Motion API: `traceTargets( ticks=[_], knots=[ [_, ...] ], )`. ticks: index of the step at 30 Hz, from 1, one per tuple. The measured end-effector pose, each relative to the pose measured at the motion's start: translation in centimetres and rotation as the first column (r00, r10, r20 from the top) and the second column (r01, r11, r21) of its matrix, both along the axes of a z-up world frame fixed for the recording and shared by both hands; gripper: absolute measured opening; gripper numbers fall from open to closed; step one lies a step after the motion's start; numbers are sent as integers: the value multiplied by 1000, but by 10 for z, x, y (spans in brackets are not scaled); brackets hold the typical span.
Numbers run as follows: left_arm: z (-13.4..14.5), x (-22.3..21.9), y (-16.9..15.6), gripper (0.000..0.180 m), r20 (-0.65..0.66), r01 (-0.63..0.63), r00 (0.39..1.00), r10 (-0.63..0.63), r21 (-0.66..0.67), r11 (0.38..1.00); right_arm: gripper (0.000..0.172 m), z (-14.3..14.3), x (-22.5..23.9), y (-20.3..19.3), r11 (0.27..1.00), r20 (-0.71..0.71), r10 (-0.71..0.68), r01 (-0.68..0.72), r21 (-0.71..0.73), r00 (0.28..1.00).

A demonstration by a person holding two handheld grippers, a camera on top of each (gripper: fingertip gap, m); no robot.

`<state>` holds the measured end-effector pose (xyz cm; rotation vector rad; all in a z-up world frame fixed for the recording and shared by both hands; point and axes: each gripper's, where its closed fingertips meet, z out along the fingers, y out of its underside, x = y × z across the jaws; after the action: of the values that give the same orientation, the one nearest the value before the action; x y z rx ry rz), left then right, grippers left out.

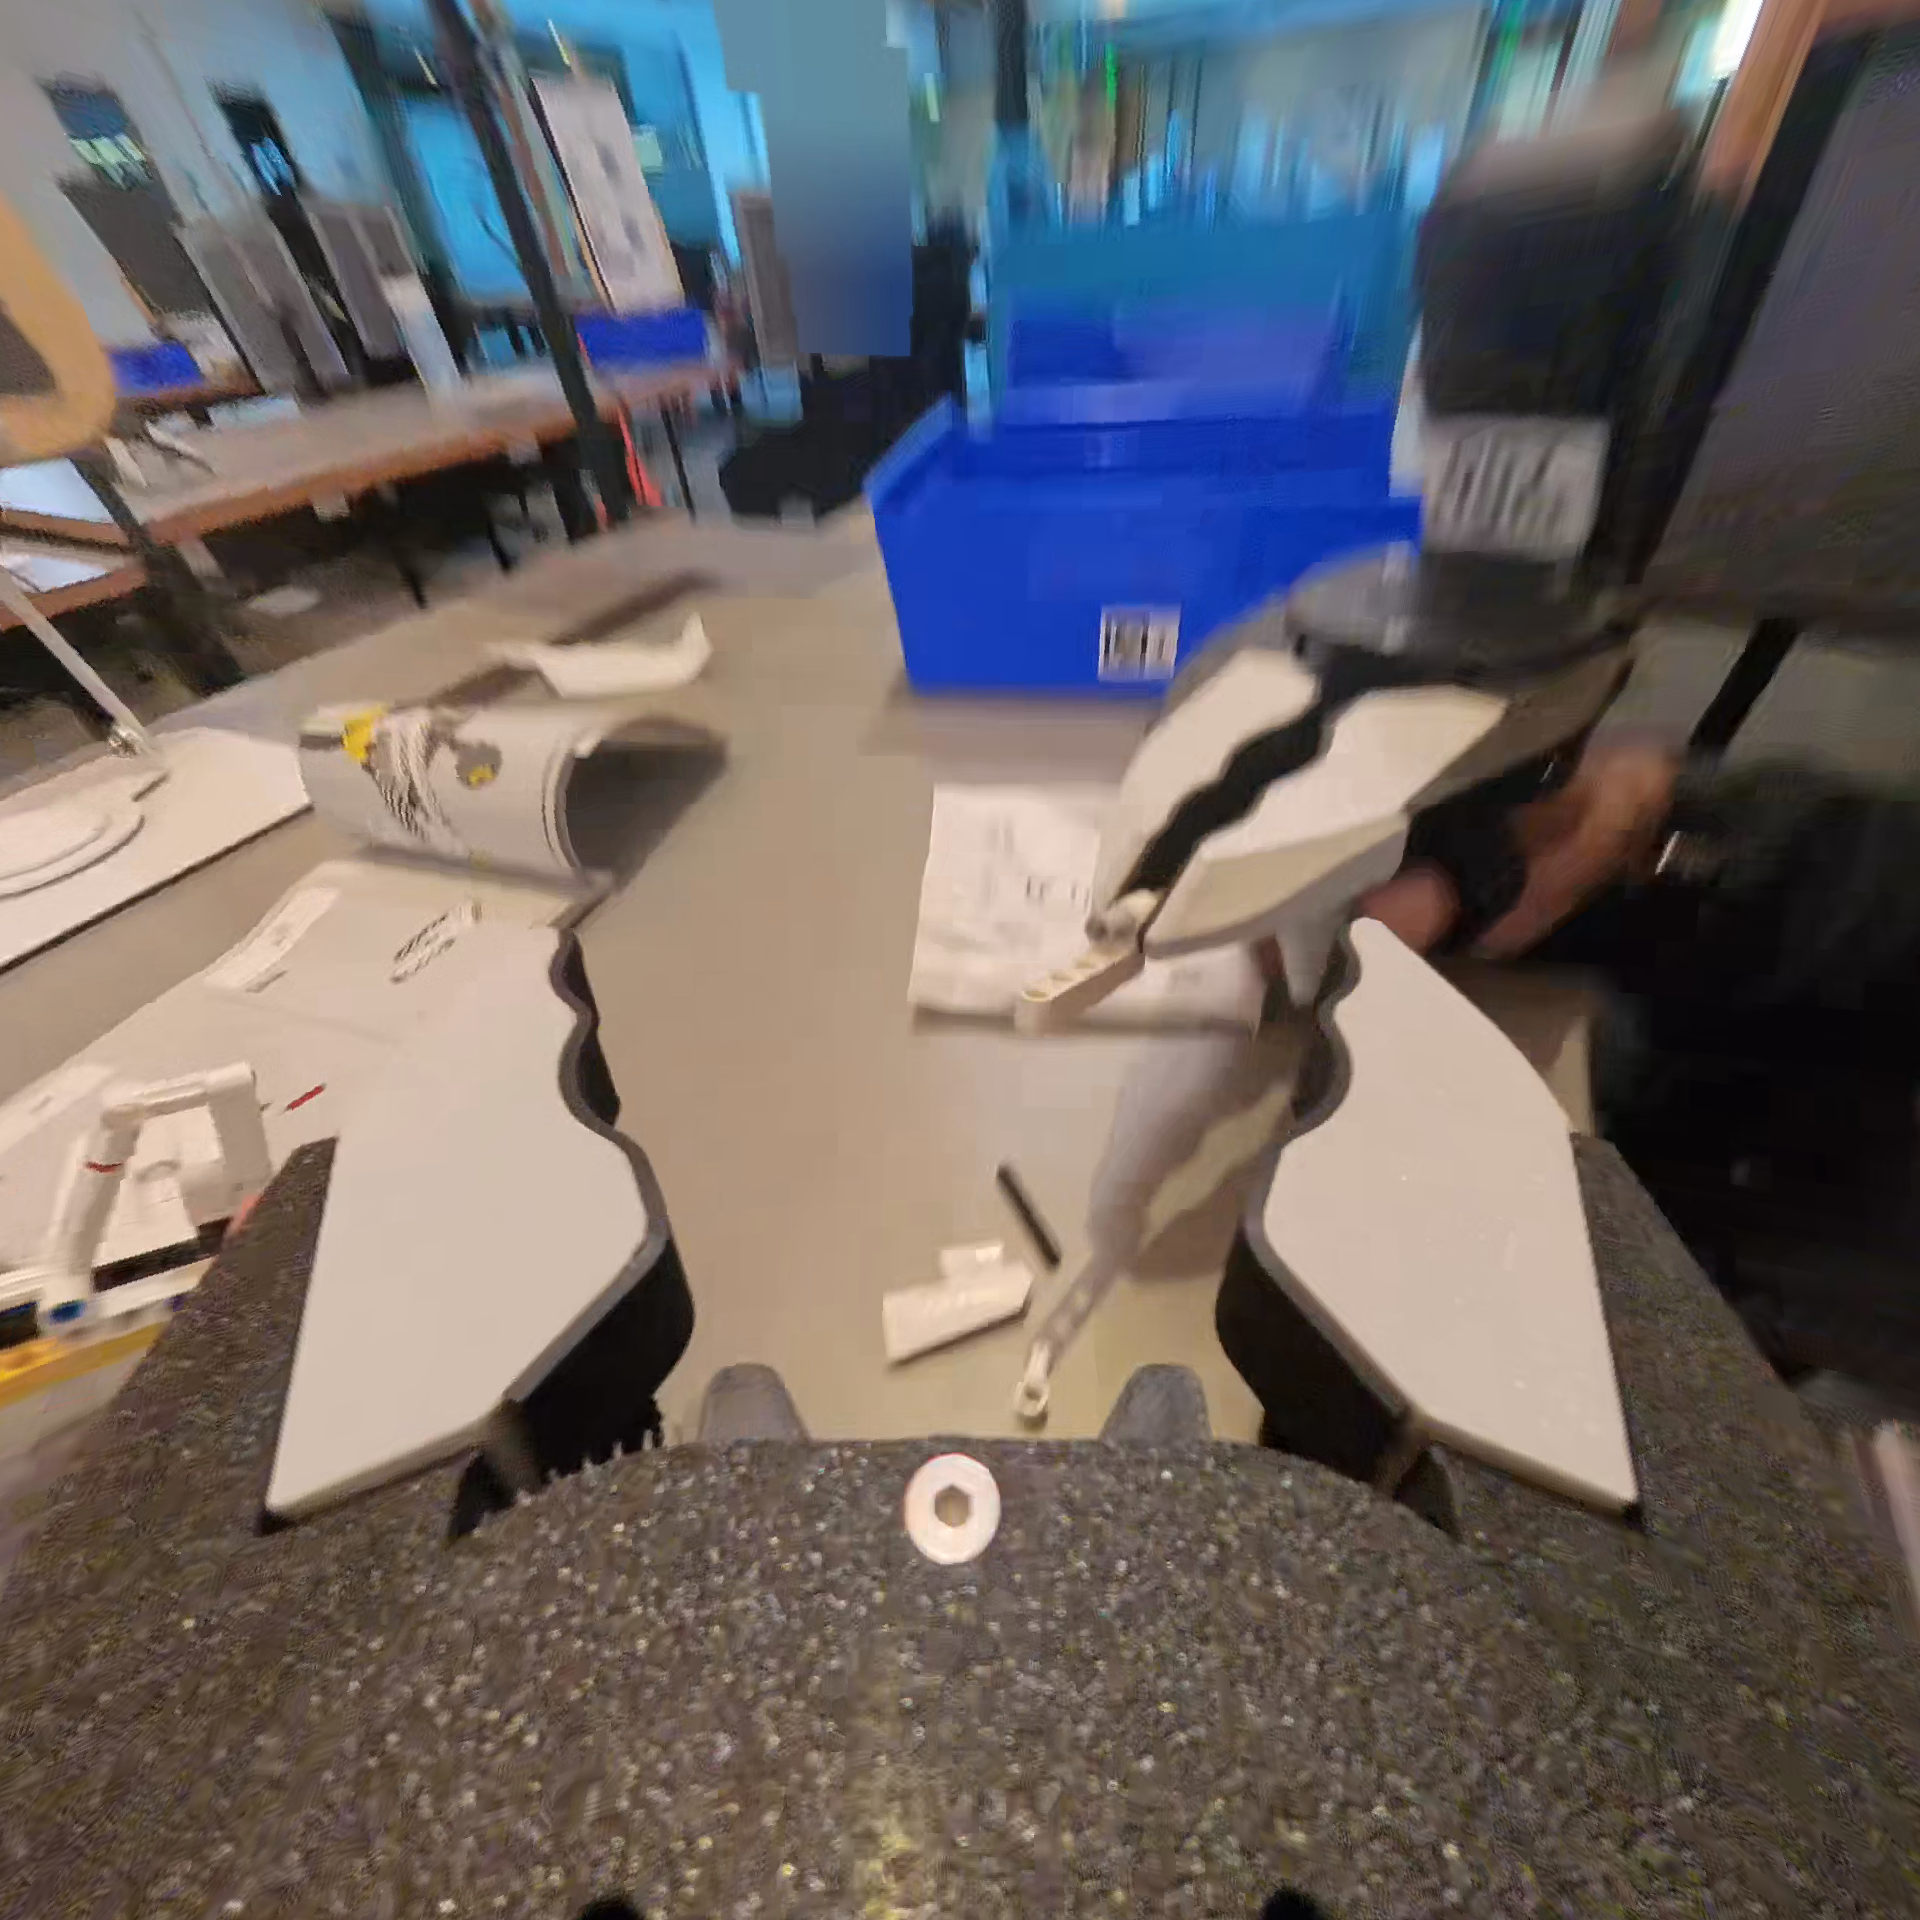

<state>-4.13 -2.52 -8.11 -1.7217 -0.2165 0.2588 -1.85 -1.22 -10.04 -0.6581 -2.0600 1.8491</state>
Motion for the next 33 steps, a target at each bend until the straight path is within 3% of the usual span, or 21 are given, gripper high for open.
traceTargets(
  ticks=[5, 7, 9, 12, 14, 19, 26, 33],
  knots=[
    [36, 8, -13, 73, 122, 46, 987, -102, 390, 920, 7, 23, 0, -3, 959, 75, 0, 21, -283, 997],
    [35, 13, -9, 57, 216, 91, 954, -207, 448, 889, 7, 33, 2, -4, 916, 93, 18, 21, -400, 995],
    [27, 16, -1, 55, 295, 106, 919, -262, 453, 885, 7, 41, 5, -6, 867, 108, 51, 10, -498, 993],
    [24, 25, 8, 38, 308, 149, 893, -328, 485, 862, 7, 42, 5, -12, 841, 125, 44, 31, -540, 991],
    [30, 30, 6, 10, 272, 173, 894, -355, 521, 836, 7, 42, 5, -13, 842, 116, 20, 45, -537, 993],
    [26, 34, 4, 8, 251, 209, 896, -366, 487, 848, 8, 38, 8, -16, 870, 115, 48, 15, -493, 992],
    [9, 38, 2, 8, 231, 267, 912, -339, 294, 918, 12, 20, 12, -13, 972, 62, 80, -64, -227, 995],
    [-5, 47, 5, 8, 267, 337, 884, -385, 208, 918, 11, 6, 20, -22, 984, 66, 158, -152, -93, 985]
  ],
)
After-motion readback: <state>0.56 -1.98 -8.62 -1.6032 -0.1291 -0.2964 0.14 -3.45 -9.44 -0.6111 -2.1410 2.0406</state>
